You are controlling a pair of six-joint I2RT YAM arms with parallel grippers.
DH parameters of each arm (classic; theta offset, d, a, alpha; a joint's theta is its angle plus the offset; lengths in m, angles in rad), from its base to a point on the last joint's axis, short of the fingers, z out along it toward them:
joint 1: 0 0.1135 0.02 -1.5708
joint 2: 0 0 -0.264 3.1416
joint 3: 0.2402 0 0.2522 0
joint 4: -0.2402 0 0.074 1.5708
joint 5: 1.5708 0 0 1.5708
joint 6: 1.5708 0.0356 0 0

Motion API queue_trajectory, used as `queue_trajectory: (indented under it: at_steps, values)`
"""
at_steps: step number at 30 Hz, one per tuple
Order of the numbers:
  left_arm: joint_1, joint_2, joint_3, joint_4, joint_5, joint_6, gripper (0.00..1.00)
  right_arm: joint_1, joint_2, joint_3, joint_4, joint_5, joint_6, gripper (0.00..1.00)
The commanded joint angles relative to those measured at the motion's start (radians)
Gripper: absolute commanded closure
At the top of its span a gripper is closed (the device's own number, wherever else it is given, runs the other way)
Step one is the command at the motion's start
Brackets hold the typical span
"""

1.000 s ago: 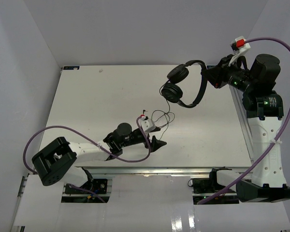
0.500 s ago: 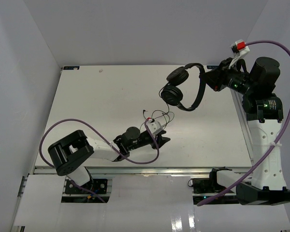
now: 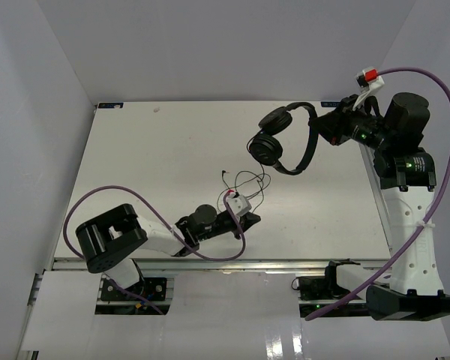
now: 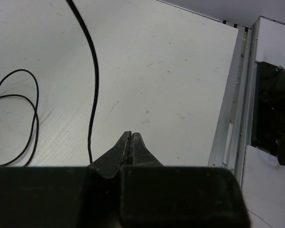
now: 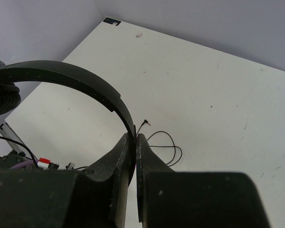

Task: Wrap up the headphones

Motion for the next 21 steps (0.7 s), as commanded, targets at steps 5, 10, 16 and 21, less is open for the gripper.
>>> queue_trajectory:
  at_steps: [5, 10, 16, 21]
  values:
    - [-0.154, -0.195, -0.09, -0.037, -0.083, -0.006, 1.0, -0.005, -0.019, -0.042, 0.059, 0.047, 0.01, 0.92]
    - [-0.168, -0.266, -0.161, -0.064, -0.353, -0.011, 0.32, -0.005, -0.032, -0.056, 0.08, 0.006, 0.028, 0.92]
    - [-0.126, -0.171, -0.079, -0.093, -0.454, 0.063, 0.13, -0.005, -0.061, -0.055, 0.094, -0.059, 0.041, 0.92]
    - [-0.074, -0.026, 0.036, -0.093, -0.412, 0.062, 0.13, -0.006, -0.087, -0.059, 0.105, -0.103, 0.077, 0.92]
